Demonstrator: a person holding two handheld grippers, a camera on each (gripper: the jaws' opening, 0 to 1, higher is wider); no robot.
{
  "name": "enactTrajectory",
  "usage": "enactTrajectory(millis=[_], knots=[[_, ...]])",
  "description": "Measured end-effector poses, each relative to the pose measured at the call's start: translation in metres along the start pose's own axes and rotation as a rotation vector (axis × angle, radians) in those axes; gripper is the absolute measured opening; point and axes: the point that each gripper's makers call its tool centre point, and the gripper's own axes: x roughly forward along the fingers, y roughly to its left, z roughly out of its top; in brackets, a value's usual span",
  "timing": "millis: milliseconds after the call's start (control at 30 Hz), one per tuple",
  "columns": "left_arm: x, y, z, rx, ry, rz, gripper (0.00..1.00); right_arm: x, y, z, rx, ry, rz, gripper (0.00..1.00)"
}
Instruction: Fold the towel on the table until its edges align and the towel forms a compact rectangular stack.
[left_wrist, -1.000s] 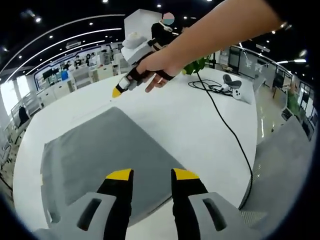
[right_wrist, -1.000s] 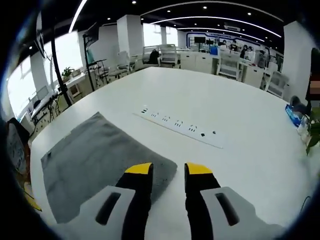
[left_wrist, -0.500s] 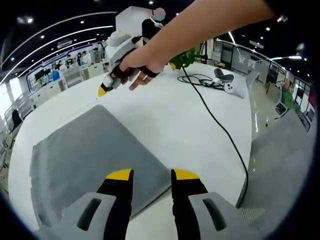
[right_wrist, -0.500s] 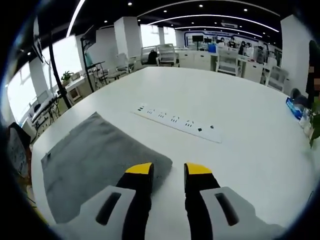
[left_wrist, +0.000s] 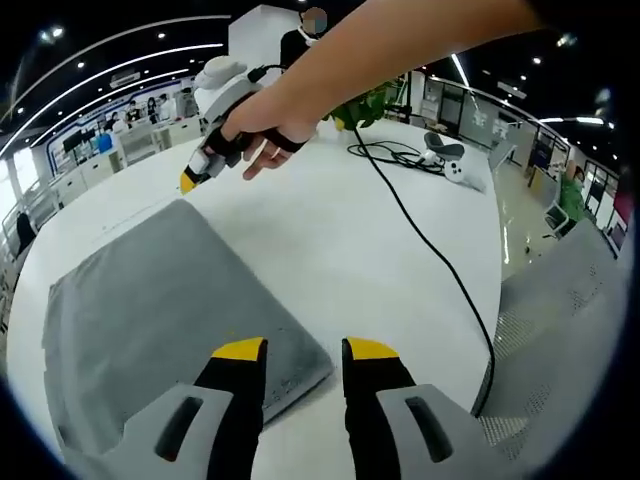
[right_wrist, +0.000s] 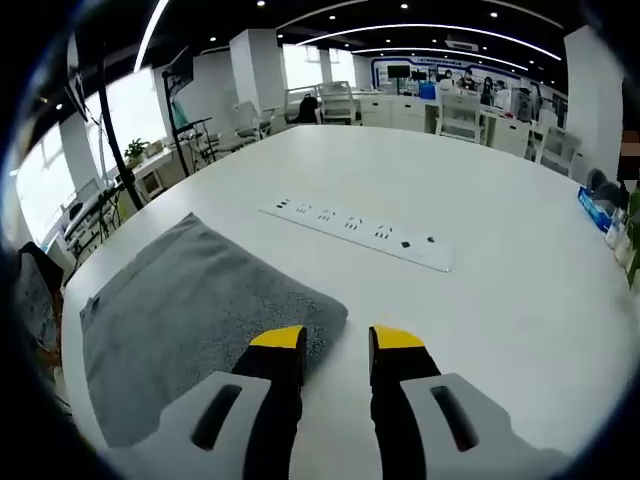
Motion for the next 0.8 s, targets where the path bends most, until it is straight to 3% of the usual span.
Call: enactTrajectory(millis=[800], knots=[[0.019,-0.011,-0.03,0.045,0.1,-0.033,0.24,0.034,0.002,-0.011,0.041,0.019,0.009,0.19]])
